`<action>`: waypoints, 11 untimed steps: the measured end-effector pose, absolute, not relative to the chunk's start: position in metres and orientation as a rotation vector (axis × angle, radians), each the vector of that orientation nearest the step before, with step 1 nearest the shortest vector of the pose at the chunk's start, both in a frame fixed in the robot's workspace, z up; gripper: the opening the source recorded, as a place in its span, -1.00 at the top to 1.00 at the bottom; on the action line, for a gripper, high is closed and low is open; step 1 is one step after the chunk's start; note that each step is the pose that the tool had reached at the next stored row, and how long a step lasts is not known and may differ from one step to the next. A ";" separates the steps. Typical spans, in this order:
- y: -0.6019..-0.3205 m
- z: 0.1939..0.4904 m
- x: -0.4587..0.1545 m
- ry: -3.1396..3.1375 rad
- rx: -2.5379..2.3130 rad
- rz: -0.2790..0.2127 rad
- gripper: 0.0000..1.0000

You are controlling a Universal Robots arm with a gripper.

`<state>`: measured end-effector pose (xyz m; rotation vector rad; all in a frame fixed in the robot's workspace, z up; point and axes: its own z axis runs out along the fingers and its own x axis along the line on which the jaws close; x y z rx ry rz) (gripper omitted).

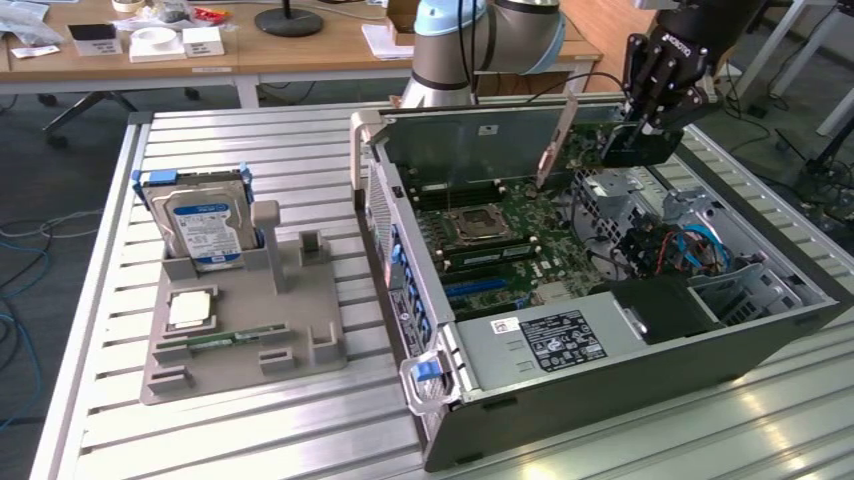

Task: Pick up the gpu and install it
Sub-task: 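Insert the gpu into the slot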

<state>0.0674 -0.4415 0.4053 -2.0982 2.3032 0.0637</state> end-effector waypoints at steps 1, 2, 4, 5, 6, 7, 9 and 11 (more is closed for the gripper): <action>-0.442 0.405 0.067 2.303 -2.098 0.064 0.46; -0.442 0.405 0.067 2.303 -2.099 0.064 0.46; -0.442 0.405 0.067 2.303 -2.099 0.064 0.46; -0.442 0.405 0.066 2.303 -2.098 0.064 0.46; -0.442 0.405 0.066 2.303 -2.099 0.064 0.46; -0.442 0.405 0.064 2.303 -2.099 0.064 0.46; -0.442 0.405 0.062 2.303 -2.099 0.064 0.46; -0.442 0.405 0.058 2.303 -2.099 0.064 0.46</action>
